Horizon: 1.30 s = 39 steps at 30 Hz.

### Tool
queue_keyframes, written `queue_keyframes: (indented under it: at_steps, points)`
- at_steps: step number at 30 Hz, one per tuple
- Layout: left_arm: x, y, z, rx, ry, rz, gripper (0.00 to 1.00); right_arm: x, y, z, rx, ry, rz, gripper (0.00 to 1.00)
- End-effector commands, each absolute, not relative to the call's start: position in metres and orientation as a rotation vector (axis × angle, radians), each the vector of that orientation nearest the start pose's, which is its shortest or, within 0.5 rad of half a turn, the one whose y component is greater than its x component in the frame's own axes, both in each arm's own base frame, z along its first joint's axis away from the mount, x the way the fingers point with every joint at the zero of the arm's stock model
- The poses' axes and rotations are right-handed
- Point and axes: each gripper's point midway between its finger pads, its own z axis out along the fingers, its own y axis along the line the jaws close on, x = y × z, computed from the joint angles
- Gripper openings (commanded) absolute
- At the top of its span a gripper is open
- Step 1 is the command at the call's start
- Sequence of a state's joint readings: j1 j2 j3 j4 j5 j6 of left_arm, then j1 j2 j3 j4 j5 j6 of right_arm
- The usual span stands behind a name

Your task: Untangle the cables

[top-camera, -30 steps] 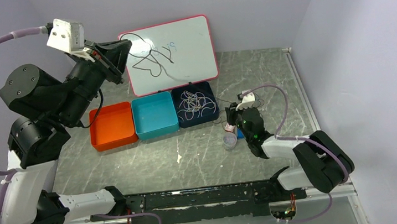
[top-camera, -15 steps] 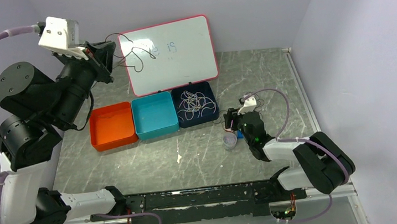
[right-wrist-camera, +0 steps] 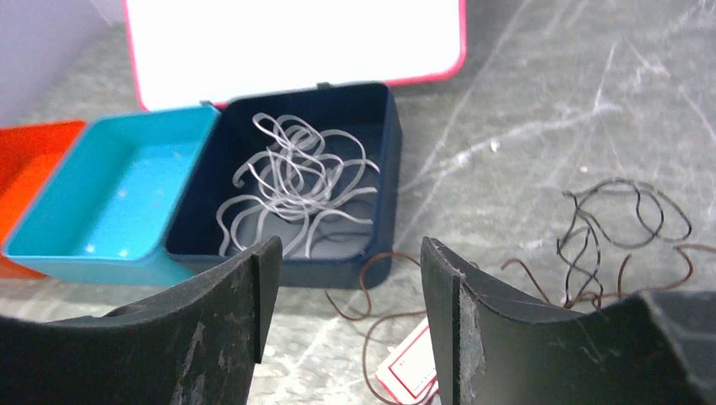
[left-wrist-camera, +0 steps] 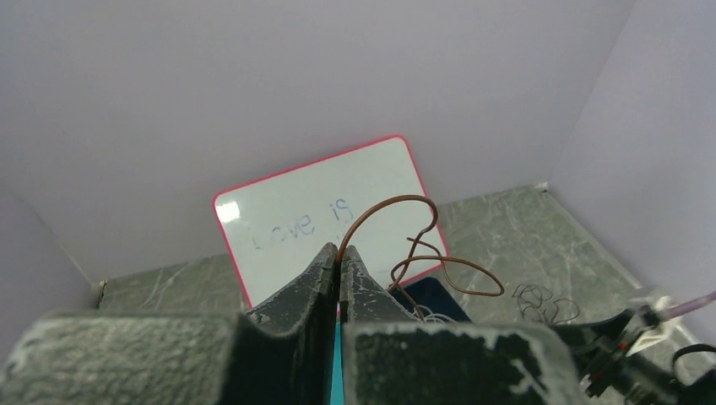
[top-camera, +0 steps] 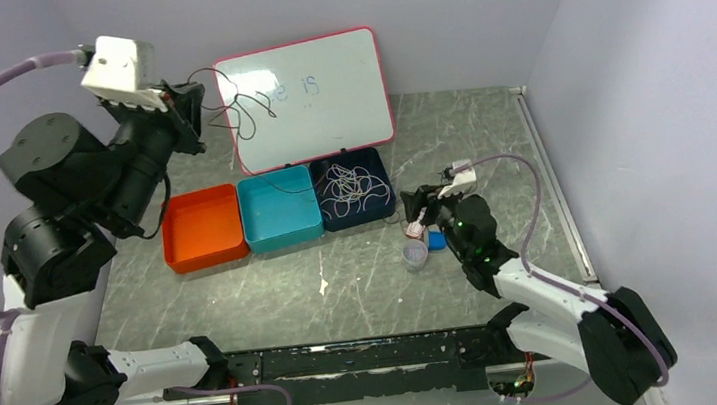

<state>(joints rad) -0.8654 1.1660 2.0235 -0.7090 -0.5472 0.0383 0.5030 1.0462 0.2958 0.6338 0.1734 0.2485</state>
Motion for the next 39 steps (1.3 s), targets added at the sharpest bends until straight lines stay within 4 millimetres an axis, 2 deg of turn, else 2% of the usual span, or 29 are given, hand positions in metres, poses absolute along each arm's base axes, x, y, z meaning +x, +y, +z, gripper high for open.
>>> queue_keyframes:
  at_steps: [1,4,8,16,22,32,39]
  points:
    - [0.258,-0.145,0.538,0.231,1.533,-0.179,0.07,0.311,0.155,0.194,-0.093,1.632,0.476,0.65]
    - [0.268,-0.15,0.522,0.242,1.57,-0.146,0.07,0.303,0.152,0.212,-0.092,1.608,0.489,0.67]
    - [0.29,-0.152,0.5,0.27,1.629,-0.146,0.07,0.291,0.146,0.227,-0.092,1.594,0.497,0.69]
    - [0.331,-0.151,0.447,0.3,1.749,-0.17,0.07,0.273,0.138,0.245,-0.098,1.581,0.504,0.71]
    - [0.351,-0.149,0.413,0.319,1.799,-0.204,0.07,0.267,0.135,0.245,-0.096,1.586,0.509,0.72]
    - [0.366,-0.141,0.363,0.314,1.881,-0.219,0.07,0.265,0.136,0.237,-0.091,1.608,0.524,0.72]
    - [0.381,-0.143,0.324,0.308,1.943,-0.259,0.07,0.264,0.136,0.234,-0.091,1.622,0.526,0.72]
